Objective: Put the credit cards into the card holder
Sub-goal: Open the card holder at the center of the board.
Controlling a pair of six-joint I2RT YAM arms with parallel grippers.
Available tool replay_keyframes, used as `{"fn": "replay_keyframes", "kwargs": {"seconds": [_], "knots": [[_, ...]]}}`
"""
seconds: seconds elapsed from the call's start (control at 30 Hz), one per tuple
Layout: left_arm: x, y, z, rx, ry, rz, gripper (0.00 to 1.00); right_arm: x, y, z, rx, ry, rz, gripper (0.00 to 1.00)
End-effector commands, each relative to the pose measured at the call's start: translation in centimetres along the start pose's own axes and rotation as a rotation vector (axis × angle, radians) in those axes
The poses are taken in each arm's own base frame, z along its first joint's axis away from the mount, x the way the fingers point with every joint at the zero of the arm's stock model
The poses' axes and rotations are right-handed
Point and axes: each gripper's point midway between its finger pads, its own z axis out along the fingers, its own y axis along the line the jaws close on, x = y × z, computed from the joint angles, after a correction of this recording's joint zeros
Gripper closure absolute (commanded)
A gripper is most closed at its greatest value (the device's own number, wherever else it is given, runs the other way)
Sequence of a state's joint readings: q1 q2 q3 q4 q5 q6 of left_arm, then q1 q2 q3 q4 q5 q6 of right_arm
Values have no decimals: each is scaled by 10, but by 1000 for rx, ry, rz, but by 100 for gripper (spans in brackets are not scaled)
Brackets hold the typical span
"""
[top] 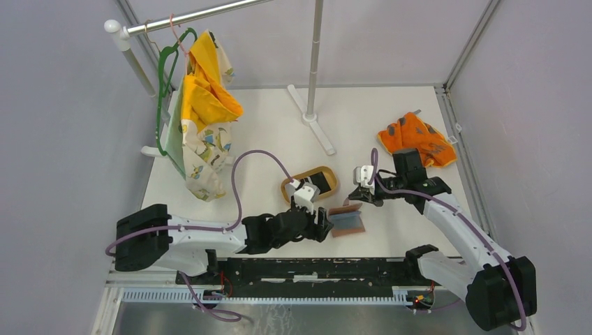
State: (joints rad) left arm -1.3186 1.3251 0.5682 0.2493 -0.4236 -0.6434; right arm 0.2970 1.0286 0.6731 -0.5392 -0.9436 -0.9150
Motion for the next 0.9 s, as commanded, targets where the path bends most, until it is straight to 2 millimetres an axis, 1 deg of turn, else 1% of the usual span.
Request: {"fn": "replay_keyframes", "kwargs": {"seconds": [0.0,0.03,0.13,0.17,0.3,0.4,0.5,0.67,0.73,0.87], "knots": [[-9,-8,-8,67,-42,-41,25,-22,-4,-9,29,-58,-53,100],[-8,-8,-9,73,-41,-46,25,-20,-2,-10,28,-52,-63,100],[-5,-11,-7,90,-34,-51,26,-5,-1,-9,46,-4,-41,100],[-6,-12,-6,92,-33,-50,26,1,-5,-9,69,15,-27,100],[0,-15,1,98,-16,-27,26,27,-32,-16,239,139,27,100],[6,-15,6,106,-4,-11,27,46,-44,-25,327,230,35,100],[14,-14,11,105,14,7,31,65,-51,-35,391,325,46,100],[21,-10,18,87,40,19,37,89,-65,-56,526,444,80,99],[21,-10,21,88,46,16,41,99,-66,-62,551,489,101,97],[18,-10,30,96,60,0,52,128,-64,-68,562,614,165,92]]}}
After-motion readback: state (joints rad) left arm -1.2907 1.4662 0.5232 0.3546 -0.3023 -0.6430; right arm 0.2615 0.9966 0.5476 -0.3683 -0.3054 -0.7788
